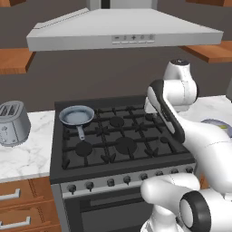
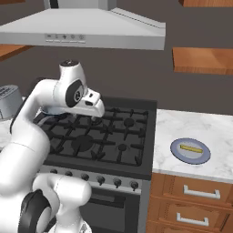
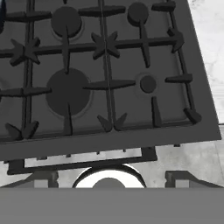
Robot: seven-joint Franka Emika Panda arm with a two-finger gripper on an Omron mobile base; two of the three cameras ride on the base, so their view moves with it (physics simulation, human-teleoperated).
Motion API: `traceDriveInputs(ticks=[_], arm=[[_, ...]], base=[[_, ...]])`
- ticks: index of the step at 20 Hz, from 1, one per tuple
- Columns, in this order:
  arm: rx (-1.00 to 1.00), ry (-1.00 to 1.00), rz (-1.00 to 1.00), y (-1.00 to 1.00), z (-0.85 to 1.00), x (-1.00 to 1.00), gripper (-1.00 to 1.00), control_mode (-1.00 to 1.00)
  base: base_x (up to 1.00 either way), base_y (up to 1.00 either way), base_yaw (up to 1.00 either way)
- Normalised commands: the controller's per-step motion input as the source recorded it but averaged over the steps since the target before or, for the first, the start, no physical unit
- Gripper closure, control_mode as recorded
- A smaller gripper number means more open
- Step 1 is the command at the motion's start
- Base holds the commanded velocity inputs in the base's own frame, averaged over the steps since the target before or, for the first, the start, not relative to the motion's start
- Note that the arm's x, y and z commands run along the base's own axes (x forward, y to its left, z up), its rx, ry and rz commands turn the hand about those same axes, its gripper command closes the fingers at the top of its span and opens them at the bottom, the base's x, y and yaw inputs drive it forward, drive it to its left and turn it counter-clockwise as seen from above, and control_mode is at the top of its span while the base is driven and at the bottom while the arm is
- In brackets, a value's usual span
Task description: Pick up the butter stick and place it in the pan. Then turn on the burner for the pan.
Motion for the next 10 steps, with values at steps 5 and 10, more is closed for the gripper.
traceDriveInputs(ticks=[5, 10], arm=[[0.01, 0.0, -0.38, -0.97, -0.26, 0.0, -1.0, -1.0], [0.07, 0.0, -0.45, -0.97, -0.07, 0.0, -1.0, -1.0]], base=[[0.0, 0.0, 0.0], [0.0, 0.0, 0.0]])
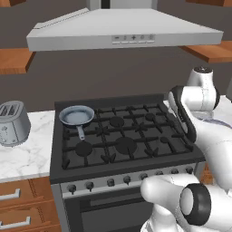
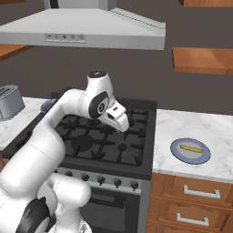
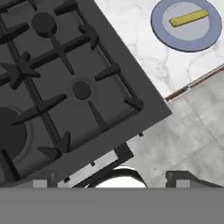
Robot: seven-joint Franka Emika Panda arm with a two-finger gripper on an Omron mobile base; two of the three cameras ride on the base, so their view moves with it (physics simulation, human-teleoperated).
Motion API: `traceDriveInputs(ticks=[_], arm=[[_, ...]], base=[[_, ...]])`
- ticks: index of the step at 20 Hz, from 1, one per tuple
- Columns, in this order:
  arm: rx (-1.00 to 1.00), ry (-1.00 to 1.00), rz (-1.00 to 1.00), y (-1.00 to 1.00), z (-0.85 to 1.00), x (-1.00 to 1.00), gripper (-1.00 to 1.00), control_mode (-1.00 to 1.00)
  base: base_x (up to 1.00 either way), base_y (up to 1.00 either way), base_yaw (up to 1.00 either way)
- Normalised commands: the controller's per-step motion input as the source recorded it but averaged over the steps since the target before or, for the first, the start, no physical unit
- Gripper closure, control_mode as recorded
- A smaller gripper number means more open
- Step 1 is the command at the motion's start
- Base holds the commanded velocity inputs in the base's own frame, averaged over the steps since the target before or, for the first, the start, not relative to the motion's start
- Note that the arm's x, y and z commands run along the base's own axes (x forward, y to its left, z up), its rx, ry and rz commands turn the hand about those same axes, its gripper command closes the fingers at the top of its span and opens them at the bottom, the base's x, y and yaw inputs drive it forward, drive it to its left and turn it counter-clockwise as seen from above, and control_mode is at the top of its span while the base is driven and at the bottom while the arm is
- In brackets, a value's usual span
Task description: Pick up the butter stick and place it in the pan. Then turn on the burner for the pan.
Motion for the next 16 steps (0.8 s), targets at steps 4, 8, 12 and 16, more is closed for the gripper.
traceDriveInputs(ticks=[4, 8, 12, 16], arm=[[0.1, 0.01, -0.51, -0.93, -0.06, 0.05, -1.0, -1.0], [0.09, 0.0, -0.42, -0.97, -0.05, 0.02, -1.0, -1.0], [0.11, 0.01, -0.28, -0.94, -0.1, 0.0, -1.0, -1.0], [0.02, 0.0, -0.15, -0.72, -0.36, 0.02, -1.0, -1.0]], base=[[0.0, 0.0, 0.0], [0.0, 0.0, 0.0], [0.0, 0.0, 0.0], [0.0, 0.0, 0.0]])
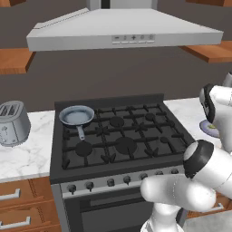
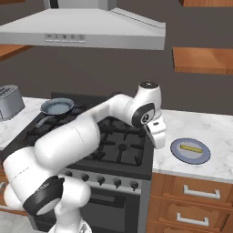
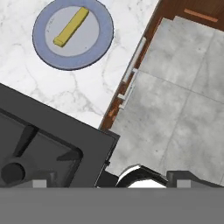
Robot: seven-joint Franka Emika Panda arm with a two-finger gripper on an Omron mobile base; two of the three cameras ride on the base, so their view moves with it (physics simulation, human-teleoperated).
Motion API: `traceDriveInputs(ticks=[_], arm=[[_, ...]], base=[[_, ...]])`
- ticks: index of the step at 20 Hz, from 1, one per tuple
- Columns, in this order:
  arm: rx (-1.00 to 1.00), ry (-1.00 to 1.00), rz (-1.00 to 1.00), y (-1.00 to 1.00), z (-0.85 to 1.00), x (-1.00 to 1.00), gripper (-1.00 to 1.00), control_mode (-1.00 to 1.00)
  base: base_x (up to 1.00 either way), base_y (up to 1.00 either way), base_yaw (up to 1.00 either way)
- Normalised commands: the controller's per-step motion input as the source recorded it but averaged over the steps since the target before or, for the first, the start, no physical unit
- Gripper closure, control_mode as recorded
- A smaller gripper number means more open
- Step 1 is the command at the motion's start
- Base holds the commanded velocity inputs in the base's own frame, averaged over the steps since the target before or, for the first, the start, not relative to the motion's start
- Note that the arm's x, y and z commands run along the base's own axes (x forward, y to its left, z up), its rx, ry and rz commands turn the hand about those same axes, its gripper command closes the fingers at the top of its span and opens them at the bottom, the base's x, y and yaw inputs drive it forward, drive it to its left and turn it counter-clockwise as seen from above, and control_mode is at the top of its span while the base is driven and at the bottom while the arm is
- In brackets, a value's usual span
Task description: Pick up the butter stick and place it in the pan. Then turn on the burner for the pan.
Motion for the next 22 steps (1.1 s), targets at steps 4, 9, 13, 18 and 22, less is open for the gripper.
traceDriveInputs(ticks=[4, 9, 13, 18, 22], arm=[[0.0, 0.0, -0.09, -0.41, -0.27, 0.09, -1.0, -1.0], [0.0, -0.01, -0.02, -0.5, -0.15, 0.24, -1.0, -1.0], [0.0, -0.01, 0.0, -0.56, -0.09, 0.27, -1.0, -1.0], [0.0, -0.03, 0.0, -0.46, -0.1, 0.28, -1.0, -1.0], [0.02, -0.06, 0.0, -0.23, -0.16, 0.34, -1.0, -1.0]], base=[[0.0, 0.0, 0.0], [0.0, 0.0, 0.0], [0.0, 0.0, 0.0], [0.0, 0.0, 0.0], [0.0, 0.0, 0.0]])
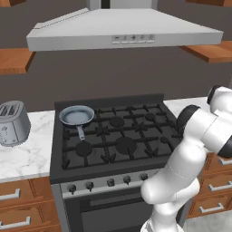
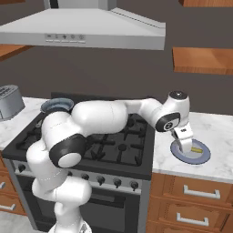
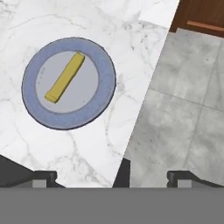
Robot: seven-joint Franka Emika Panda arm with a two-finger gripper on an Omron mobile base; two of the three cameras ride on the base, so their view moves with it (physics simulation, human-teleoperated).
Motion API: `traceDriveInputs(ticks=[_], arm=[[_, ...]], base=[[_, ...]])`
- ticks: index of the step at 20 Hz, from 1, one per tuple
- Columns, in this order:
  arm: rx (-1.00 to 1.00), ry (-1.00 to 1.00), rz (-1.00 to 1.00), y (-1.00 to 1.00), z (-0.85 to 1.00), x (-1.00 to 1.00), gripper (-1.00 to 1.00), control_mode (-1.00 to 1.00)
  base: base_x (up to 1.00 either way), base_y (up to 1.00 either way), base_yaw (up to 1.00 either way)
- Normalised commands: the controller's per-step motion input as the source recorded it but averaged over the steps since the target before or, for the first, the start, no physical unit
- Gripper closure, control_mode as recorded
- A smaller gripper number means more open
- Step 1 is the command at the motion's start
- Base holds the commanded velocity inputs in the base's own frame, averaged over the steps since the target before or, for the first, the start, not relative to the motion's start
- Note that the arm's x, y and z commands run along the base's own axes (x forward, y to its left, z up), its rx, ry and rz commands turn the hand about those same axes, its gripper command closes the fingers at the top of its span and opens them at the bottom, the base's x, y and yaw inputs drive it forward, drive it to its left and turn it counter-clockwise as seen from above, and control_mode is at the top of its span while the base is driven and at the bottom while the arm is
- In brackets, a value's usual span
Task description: Pick up the butter stick and place it in the pan. Then turn on the burner for the pan.
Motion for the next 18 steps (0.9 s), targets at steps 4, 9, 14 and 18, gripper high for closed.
traceDriveInputs(ticks=[4, 9, 14, 18], arm=[[0.01, -0.08, 0.0, -0.16, -0.24, 0.32, -1.0, -1.0], [0.0, -0.07, 0.0, -0.12, -0.38, 0.21, -1.0, -1.0], [0.0, 0.0, 0.0, -0.05, -0.28, 0.21, -1.0, -1.0], [0.0, 0.0, 0.0, -0.05, -0.01, 0.37, -1.0, -1.0]], base=[[0.0, 0.0, 0.0], [0.0, 0.0, 0.0], [0.0, 0.0, 0.0], [0.0, 0.0, 0.0]])
